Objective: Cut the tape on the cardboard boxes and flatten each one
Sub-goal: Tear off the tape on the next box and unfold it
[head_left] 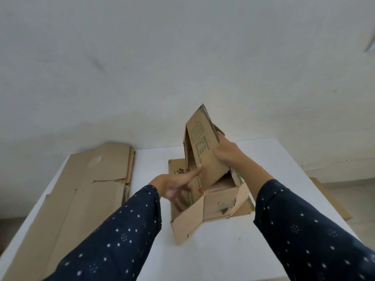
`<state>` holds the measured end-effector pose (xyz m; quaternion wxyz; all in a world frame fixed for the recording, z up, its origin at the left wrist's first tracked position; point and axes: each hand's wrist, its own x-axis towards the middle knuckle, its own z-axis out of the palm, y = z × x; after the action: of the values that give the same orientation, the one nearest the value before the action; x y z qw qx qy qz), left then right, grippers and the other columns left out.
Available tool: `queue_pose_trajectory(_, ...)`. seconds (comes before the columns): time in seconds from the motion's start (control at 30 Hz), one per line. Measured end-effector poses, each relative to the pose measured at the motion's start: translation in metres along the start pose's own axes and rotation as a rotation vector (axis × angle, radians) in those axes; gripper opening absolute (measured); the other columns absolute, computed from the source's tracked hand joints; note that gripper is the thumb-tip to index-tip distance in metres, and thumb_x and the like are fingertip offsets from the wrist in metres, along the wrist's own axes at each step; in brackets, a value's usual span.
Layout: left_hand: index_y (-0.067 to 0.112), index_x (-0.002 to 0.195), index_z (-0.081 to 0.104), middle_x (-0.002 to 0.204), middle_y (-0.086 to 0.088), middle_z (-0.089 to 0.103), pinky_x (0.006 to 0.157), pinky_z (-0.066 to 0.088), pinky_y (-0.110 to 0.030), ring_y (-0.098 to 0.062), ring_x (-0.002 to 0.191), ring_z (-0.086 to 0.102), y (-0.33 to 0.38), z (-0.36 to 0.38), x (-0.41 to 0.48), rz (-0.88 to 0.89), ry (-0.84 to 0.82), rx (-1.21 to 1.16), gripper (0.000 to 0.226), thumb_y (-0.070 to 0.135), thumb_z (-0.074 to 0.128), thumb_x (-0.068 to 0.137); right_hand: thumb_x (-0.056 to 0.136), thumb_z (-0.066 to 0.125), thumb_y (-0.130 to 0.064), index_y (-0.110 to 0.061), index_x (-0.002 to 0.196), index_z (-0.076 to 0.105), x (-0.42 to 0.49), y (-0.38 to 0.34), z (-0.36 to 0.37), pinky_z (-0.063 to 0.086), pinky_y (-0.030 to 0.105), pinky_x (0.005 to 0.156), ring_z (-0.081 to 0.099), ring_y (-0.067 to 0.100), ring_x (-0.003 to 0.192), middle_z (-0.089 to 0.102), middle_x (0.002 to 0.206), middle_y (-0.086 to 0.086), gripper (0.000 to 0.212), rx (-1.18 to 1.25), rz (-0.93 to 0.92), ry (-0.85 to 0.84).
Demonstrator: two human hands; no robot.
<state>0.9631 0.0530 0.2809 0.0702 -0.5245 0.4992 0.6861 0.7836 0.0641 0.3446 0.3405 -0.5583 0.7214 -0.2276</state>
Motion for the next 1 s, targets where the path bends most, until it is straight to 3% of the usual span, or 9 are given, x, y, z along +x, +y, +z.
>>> queue_pose_trajectory(0.17, 0.044, 0.157, -0.007, 0.166, -0.004, 0.016, 0.115, 0.028, -0.061, -0.036, 0.148, 0.026, 0.072, 0.024, 0.008, 0.422, 0.388, -0.376, 0.124, 0.089, 0.06, 0.063, 0.102, 0.036, -0.026, -0.03, 0.157, -0.004, -0.011, 0.016, -0.009, 0.042, 0.046, 0.106, 0.045, 0.037, 0.131, 0.036, 0.154, 0.015, 0.068, -0.023, 0.0, -0.119)
queue_pose_trajectory(0.27, 0.042, 0.157, -0.01, 0.166, -0.007, 0.011, 0.116, 0.03, -0.06, -0.035, 0.148, 0.023, 0.103, 0.035, 0.014, 0.392, 0.527, -0.307, 0.151, 0.091, 0.073, 0.04, 0.093, 0.046, -0.048, -0.047, 0.15, -0.019, -0.016, 0.03, -0.016, 0.037, 0.052, 0.11, 0.036, 0.035, 0.14, 0.023, 0.162, 0.007, 0.086, -0.016, 0.036, -0.349)
queue_pose_trajectory(0.37, 0.037, 0.159, -0.002, 0.165, -0.009, 0.004, 0.116, 0.03, -0.057, -0.034, 0.149, 0.017, 0.109, 0.039, 0.026, 0.346, 0.702, -0.258, 0.138, 0.071, 0.079, 0.052, 0.093, 0.049, -0.059, -0.05, 0.147, -0.026, -0.03, 0.045, -0.026, 0.018, 0.043, 0.119, 0.015, 0.028, 0.15, 0.005, 0.165, -0.003, 0.093, 0.049, 0.049, -0.515)
queue_pose_trajectory(0.43, 0.039, 0.158, 0.001, 0.164, -0.01, 0.006, 0.114, 0.031, -0.056, -0.034, 0.148, 0.019, 0.111, 0.043, 0.029, 0.335, 0.759, -0.256, 0.135, 0.064, 0.076, 0.049, 0.09, 0.045, -0.068, -0.057, 0.142, -0.027, -0.037, 0.057, -0.028, 0.012, 0.057, 0.119, 0.01, 0.029, 0.151, -0.002, 0.165, -0.006, 0.089, 0.059, 0.059, -0.566)
queue_pose_trajectory(0.57, 0.038, 0.159, 0.003, 0.161, -0.009, 0.011, 0.111, 0.034, -0.051, -0.034, 0.144, 0.025, 0.119, 0.043, 0.032, 0.372, 0.804, -0.282, 0.117, 0.052, 0.077, 0.07, 0.073, 0.048, -0.082, -0.071, 0.129, -0.028, -0.043, 0.066, -0.03, 0.018, 0.071, 0.111, 0.011, 0.039, 0.149, -0.007, 0.166, -0.007, 0.095, 0.004, 0.109, -0.66)
queue_pose_trajectory(0.63, 0.041, 0.158, 0.003, 0.16, -0.007, 0.011, 0.108, 0.035, -0.047, -0.031, 0.142, 0.026, 0.122, 0.039, 0.03, 0.404, 0.82, -0.303, 0.109, 0.042, 0.075, 0.078, 0.077, 0.05, -0.079, -0.071, 0.127, -0.03, -0.048, 0.066, -0.031, 0.024, 0.076, 0.104, 0.015, 0.047, 0.146, -0.007, 0.166, -0.003, 0.095, -0.004, 0.151, -0.71)
queue_pose_trajectory(0.77, 0.051, 0.153, 0.011, 0.158, 0.002, 0.019, 0.106, 0.042, -0.054, -0.032, 0.136, 0.037, 0.129, 0.028, 0.03, 0.47, 0.833, -0.291, 0.107, 0.028, 0.065, 0.063, 0.082, 0.049, -0.077, -0.064, 0.136, -0.028, -0.056, 0.067, -0.048, 0.034, 0.076, 0.097, 0.025, 0.049, 0.142, -0.002, 0.166, 0.003, 0.095, -0.018, 0.121, -0.791)
queue_pose_trajectory(0.9, 0.053, 0.144, 0.027, 0.141, 0.0, 0.046, 0.097, 0.05, -0.056, -0.032, 0.125, 0.051, 0.125, 0.003, 0.061, 0.555, 0.807, -0.272, 0.103, 0.023, 0.057, 0.051, 0.093, 0.032, -0.072, -0.038, 0.149, 0.023, -0.018, 0.062, -0.065, 0.047, 0.059, 0.096, 0.049, 0.034, 0.129, 0.034, 0.155, 0.005, 0.065, -0.053, 0.002, -0.53)
queue_pose_trajectory(1.0, 0.055, 0.149, 0.012, 0.158, 0.014, 0.026, 0.108, 0.039, -0.056, -0.028, 0.141, 0.033, 0.131, 0.009, 0.052, 0.566, 0.791, -0.169, 0.108, 0.021, 0.055, 0.056, 0.1, 0.045, -0.047, -0.026, 0.129, 0.047, 0.037, 0.068, -0.053, 0.052, 0.042, 0.093, 0.058, 0.023, 0.109, 0.057, 0.133, 0.006, 0.035, -0.128, -0.038, -0.121)
